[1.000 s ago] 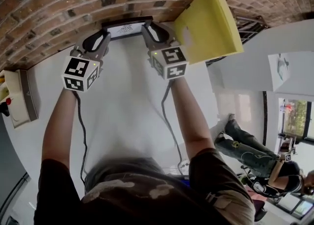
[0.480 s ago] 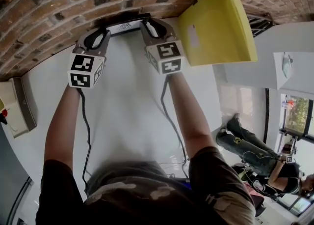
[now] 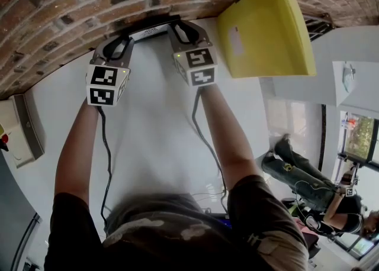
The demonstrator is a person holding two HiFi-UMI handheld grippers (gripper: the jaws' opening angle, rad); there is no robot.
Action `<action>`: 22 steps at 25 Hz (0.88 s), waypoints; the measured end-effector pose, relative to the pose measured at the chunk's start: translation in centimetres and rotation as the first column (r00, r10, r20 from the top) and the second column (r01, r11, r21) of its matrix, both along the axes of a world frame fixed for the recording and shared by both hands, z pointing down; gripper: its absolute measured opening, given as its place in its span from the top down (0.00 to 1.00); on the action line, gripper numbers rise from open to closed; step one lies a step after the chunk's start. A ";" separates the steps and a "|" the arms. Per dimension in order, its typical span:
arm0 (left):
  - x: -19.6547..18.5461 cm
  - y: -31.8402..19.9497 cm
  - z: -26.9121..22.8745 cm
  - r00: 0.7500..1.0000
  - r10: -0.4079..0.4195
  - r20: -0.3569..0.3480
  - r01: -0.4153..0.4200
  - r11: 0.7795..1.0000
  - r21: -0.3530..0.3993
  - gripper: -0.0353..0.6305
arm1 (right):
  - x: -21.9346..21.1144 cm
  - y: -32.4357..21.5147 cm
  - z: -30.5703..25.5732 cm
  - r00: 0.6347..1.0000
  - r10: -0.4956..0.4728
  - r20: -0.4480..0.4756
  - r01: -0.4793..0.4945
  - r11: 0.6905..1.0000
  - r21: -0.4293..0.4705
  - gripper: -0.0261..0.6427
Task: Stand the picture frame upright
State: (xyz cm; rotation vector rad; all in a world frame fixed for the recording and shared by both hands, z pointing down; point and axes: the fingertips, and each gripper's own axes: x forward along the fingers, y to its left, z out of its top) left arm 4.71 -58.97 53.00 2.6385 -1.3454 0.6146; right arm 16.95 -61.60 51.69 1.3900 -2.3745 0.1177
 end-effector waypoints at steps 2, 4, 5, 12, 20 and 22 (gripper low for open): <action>0.0 0.0 0.2 1.000 0.000 0.016 -0.001 1.000 0.004 0.80 | 0.0 -0.1 0.1 1.000 0.007 0.000 -0.007 1.000 0.001 0.82; -0.1 -0.1 0.3 0.999 0.003 0.035 -0.003 1.000 0.008 0.80 | -0.1 -0.1 0.5 1.000 0.007 -0.006 -0.007 1.000 -0.001 0.82; -0.2 -0.2 0.3 0.999 0.004 0.043 -0.004 1.000 0.007 0.80 | -0.1 -0.1 0.6 1.000 0.007 -0.007 -0.007 1.000 -0.002 0.82; -0.6 -0.4 1.2 0.998 -0.011 0.064 0.012 1.000 -0.019 0.80 | -0.4 -0.1 1.0 1.000 0.012 0.010 -0.012 1.000 -0.008 0.82; -0.7 -0.6 1.4 0.997 -0.008 0.075 0.009 1.000 -0.016 0.69 | -0.3 -0.1 1.7 1.000 0.018 0.007 -0.017 1.000 -0.023 0.77; -0.6 -0.5 1.4 0.997 -0.005 0.075 0.007 1.000 -0.022 0.66 | -0.2 0.1 1.7 1.000 0.019 0.018 -0.018 0.999 -0.032 0.75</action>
